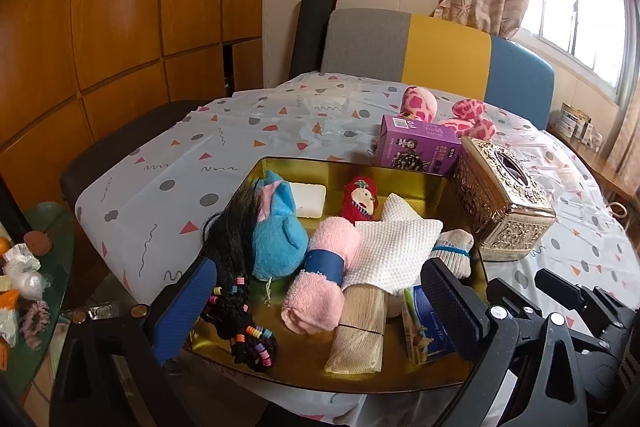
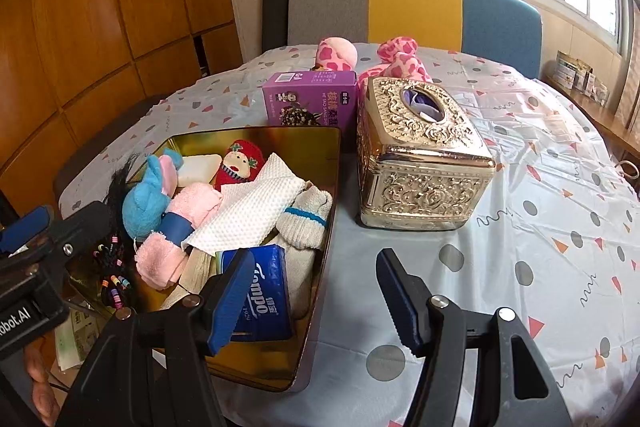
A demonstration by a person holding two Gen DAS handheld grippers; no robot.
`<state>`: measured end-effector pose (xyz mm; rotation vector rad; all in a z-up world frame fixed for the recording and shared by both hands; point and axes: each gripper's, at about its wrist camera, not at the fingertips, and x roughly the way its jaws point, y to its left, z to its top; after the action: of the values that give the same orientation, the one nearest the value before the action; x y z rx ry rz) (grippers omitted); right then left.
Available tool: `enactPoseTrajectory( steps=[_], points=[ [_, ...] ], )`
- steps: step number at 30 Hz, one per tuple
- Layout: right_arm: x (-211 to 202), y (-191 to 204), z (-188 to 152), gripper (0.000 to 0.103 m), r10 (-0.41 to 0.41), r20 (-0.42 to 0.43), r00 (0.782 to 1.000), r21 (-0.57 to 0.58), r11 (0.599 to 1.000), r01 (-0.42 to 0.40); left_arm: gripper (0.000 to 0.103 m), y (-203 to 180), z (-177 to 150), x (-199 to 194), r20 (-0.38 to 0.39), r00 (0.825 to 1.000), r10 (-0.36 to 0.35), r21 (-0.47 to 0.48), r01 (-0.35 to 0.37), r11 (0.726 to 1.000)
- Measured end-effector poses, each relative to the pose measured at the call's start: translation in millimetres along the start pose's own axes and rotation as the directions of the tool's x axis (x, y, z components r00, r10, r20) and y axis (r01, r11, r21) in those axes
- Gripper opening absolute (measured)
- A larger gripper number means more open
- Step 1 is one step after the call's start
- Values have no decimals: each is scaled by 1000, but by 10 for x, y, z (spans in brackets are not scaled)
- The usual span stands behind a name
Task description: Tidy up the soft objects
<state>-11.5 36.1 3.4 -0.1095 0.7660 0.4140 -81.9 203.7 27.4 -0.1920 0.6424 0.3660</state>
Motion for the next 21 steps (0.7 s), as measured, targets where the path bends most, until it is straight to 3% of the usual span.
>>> enactPoseTrajectory(
  steps=[7,21],
  points=[
    [-28,30,6,64,-1,10,1000,-10,1000,1,103,-3,-8,-36,15,999,39,4,-39,999],
    [-32,49,9,64,-3,11,1000,-13,1000,3,103,26,-1,-37,7,999,46,-7,-46,999]
  ],
)
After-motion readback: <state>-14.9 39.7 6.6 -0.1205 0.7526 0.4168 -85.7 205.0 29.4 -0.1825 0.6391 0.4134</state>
